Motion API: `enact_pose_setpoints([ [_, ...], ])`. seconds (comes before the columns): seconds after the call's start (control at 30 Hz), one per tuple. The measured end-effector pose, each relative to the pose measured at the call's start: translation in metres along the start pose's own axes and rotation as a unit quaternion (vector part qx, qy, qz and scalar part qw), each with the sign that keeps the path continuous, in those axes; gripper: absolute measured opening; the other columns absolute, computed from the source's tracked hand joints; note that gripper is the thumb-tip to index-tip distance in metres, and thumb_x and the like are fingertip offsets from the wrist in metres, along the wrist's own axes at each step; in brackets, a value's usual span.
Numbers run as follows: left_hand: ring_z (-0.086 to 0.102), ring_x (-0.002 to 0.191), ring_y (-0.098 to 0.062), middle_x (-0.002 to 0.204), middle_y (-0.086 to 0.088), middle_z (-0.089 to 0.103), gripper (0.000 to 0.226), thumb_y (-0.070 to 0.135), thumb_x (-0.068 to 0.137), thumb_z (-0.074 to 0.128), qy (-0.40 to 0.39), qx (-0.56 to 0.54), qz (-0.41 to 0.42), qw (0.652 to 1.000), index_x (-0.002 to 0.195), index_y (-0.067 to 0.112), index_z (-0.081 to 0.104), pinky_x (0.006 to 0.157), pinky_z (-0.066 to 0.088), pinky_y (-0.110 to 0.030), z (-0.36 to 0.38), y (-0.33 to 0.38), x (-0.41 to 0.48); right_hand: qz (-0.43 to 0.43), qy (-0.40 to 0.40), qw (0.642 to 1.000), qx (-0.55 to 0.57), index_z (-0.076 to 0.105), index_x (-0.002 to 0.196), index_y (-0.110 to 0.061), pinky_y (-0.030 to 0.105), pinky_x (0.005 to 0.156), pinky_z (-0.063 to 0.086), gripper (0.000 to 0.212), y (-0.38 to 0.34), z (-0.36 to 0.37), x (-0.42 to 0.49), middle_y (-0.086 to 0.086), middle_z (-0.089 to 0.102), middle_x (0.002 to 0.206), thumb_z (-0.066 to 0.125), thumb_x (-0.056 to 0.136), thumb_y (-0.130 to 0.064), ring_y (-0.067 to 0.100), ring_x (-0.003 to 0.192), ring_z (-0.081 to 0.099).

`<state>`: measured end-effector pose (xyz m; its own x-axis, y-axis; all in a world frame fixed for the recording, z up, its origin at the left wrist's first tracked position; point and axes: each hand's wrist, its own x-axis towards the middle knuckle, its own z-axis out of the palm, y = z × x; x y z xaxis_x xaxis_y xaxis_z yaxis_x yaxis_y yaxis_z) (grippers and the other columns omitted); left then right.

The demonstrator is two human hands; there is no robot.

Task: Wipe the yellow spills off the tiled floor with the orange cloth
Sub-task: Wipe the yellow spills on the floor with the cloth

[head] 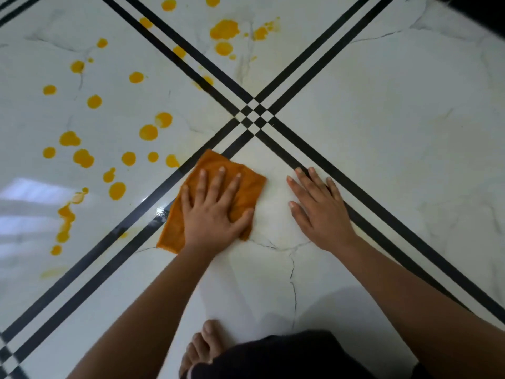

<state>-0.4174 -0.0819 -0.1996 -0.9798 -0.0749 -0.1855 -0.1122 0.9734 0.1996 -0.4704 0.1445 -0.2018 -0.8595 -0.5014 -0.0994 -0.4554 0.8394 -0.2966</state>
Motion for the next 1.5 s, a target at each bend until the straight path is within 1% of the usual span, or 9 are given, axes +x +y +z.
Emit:
enact_pose_setpoints([
  [0.2,-0.002,0.144,-0.028,0.157,0.003,0.01,0.071,0.074,0.084,0.021,-0.062,0.033,0.157,0.985,0.147,0.042,0.007,0.111,-0.001,-0.057,0.016,0.033,-0.065,0.018,0.023,0.999,-0.016,0.034,0.142,-0.016,0.046,0.112,0.014,0.054,0.017,-0.019,-0.001,0.008,0.032,0.15,0.027,0.093,-0.037,0.026,0.141,0.023],
  [0.4,-0.013,0.143,-0.025,0.157,0.006,-0.003,0.072,0.071,0.085,0.02,0.013,-0.038,-0.091,0.995,0.146,0.042,-0.002,0.109,-0.017,-0.051,0.01,0.044,-0.018,0.069,0.027,0.997,-0.028,0.036,0.141,-0.015,0.046,0.111,0.015,0.056,0.04,-0.021,-0.022,0.009,0.035,0.149,0.029,0.093,-0.041,0.027,0.14,0.026],
  [0.57,-0.003,0.144,-0.028,0.158,0.002,0.012,0.071,0.075,0.083,0.014,-0.052,0.036,0.198,0.978,0.146,0.043,0.004,0.111,-0.005,-0.057,0.015,0.061,-0.029,0.155,0.05,0.987,-0.012,0.034,0.142,-0.013,0.042,0.112,0.011,0.06,0.064,-0.028,-0.044,0.009,0.032,0.151,0.024,0.092,-0.043,0.026,0.141,0.021],
  [0.73,-0.015,0.143,-0.025,0.158,0.005,-0.006,0.072,0.074,0.083,0.013,-0.023,-0.012,0.006,1.0,0.145,0.044,-0.007,0.108,-0.017,-0.052,0.008,0.083,0.026,0.162,0.057,0.985,0.013,0.033,0.143,-0.014,0.04,0.113,0.009,0.059,0.071,-0.03,-0.059,0.007,0.031,0.151,0.024,0.092,-0.043,0.023,0.142,0.02],
  [0.9,-0.02,0.141,-0.025,0.158,0.006,-0.007,0.072,0.077,0.08,0.008,-0.095,0.059,0.265,0.958,0.141,0.048,-0.016,0.11,-0.015,-0.055,0.017,0.117,-0.001,0.184,0.087,0.978,0.043,0.034,0.143,-0.014,0.04,0.113,0.011,0.06,0.082,-0.038,-0.06,0.008,0.031,0.151,0.022,0.092,-0.045,0.024,0.142,0.02],
  [1.07,-0.014,0.143,-0.025,0.158,0.005,-0.006,0.071,0.074,0.084,0.014,-0.028,0.004,0.065,0.997,0.145,0.044,-0.009,0.11,-0.014,-0.053,0.015,0.126,0.043,0.193,0.092,0.975,0.058,0.033,0.143,-0.015,0.04,0.113,0.011,0.06,0.093,-0.037,-0.072,0.007,0.03,0.151,0.022,0.092,-0.045,0.023,0.142,0.019],
  [1.23,-0.02,0.142,-0.023,0.158,0.006,-0.007,0.072,0.076,0.082,0.012,-0.076,0.067,0.246,0.964,0.142,0.047,-0.014,0.11,-0.016,-0.053,0.021,0.142,0.013,0.201,0.086,0.974,0.065,0.033,0.143,-0.015,0.04,0.113,0.012,0.063,0.094,-0.034,-0.075,0.008,0.031,0.151,0.02,0.091,-0.047,0.024,0.142,0.02],
  [1.37,-0.015,0.143,-0.023,0.158,0.007,-0.008,0.072,0.074,0.083,0.014,-0.025,0.014,0.071,0.997,0.144,0.046,-0.01,0.11,-0.015,-0.051,0.014,0.122,0.038,0.186,0.08,0.976,0.075,0.033,0.143,-0.015,0.041,0.113,0.012,0.06,0.087,-0.033,-0.067,0.009,0.031,0.151,0.022,0.092,-0.045,0.025,0.142,0.02],
  [1.5,-0.015,0.143,-0.021,0.158,0.006,-0.002,0.071,0.075,0.082,0.011,-0.044,0.048,0.167,0.984,0.144,0.047,-0.009,0.111,-0.013,-0.051,0.016,0.099,0.007,0.114,0.035,0.991,0.055,0.034,0.142,-0.016,0.045,0.112,0.017,0.058,0.07,-0.028,-0.055,0.008,0.033,0.15,0.026,0.093,-0.045,0.027,0.141,0.024],
])
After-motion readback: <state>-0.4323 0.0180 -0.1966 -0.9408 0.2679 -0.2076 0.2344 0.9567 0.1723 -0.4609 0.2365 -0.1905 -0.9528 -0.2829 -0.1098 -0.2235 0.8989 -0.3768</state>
